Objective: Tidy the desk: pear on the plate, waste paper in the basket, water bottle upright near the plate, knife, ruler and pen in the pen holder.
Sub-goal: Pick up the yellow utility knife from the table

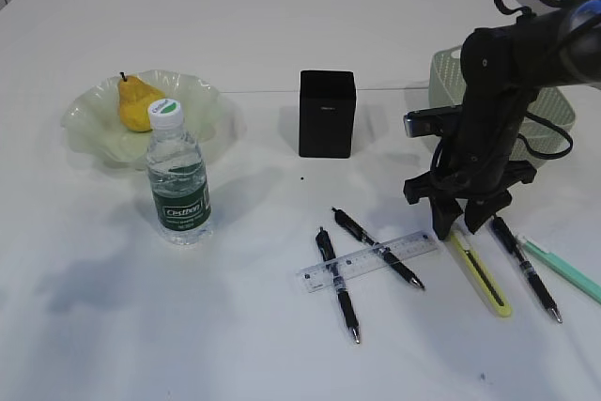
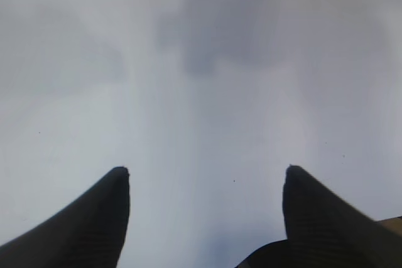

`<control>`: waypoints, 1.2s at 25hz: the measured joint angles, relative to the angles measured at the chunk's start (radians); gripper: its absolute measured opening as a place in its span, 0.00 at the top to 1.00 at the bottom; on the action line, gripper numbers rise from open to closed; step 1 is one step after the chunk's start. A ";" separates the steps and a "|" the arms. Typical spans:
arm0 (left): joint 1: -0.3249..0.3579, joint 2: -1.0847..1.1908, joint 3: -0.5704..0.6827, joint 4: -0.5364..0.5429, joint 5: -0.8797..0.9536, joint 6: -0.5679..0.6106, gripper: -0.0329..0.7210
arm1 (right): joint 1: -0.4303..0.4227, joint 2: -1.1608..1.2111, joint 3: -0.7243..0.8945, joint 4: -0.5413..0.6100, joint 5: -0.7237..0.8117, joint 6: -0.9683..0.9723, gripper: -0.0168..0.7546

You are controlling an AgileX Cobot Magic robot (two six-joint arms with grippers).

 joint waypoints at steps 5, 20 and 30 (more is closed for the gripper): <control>0.000 0.000 0.000 0.000 -0.001 0.000 0.24 | 0.000 0.000 0.000 0.000 0.000 0.000 0.65; 0.000 0.000 0.000 0.000 -0.002 0.000 0.24 | 0.000 0.008 0.000 0.000 0.000 0.000 0.71; 0.000 0.000 0.000 0.000 -0.002 0.000 0.25 | 0.000 0.008 0.000 0.000 0.000 0.000 0.80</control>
